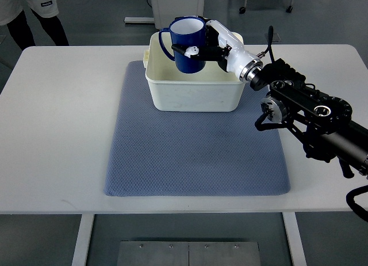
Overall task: Place cup in box with right hand
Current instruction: 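Lower the mug into the box and open the right hand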
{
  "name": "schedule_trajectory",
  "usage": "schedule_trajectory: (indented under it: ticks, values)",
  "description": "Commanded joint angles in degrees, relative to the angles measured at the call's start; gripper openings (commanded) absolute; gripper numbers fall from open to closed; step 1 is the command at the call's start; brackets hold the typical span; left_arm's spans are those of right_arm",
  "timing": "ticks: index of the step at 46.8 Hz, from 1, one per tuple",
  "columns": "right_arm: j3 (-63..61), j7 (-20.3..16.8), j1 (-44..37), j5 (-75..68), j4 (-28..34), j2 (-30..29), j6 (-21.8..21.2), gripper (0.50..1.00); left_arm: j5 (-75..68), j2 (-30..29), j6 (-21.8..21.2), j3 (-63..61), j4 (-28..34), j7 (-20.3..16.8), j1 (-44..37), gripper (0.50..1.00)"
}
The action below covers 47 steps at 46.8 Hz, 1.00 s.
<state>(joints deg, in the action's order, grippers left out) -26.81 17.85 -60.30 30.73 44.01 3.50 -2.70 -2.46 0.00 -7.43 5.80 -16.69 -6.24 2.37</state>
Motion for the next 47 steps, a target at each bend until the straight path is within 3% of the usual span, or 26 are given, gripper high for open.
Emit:
schedule_trajectory:
  ticks: [1,22,29,40,44,47]
  values:
    - [0.00,0.25,0.01,0.12,-1.99,-1.12,-0.03,0.500,0.00,0.00,-0.04,0.00,0.00,0.00,0.00,1.000]
    - [-0.17,0.96,0.10,0.04,-3.23,-1.47,1.02,0.500,0.00,0.00,0.04,0.09,0.00,0.00,0.00,1.000]
    - [-0.08,0.96,0.36,0.04,-3.23,-1.47,1.29,0.617,0.00,0.00,-0.04,0.00,0.00,0.00,0.00,1.000]
    - [-0.08,0.96,0.45,0.12,-3.31,-1.39,1.29,0.907,0.00,0.00,0.04,0.00,0.00,0.00,0.00,1.000]
    - [-0.08,0.96,0.54,0.03,-3.31,-1.39,1.29,0.970,0.00,0.00,-0.04,0.00,0.00,0.00,0.00,1.000]
    - [-0.08,0.96,0.54,0.12,-3.31,-1.39,1.29,0.981,0.00,0.00,0.04,0.09,0.00,0.00,0.00,1.000]
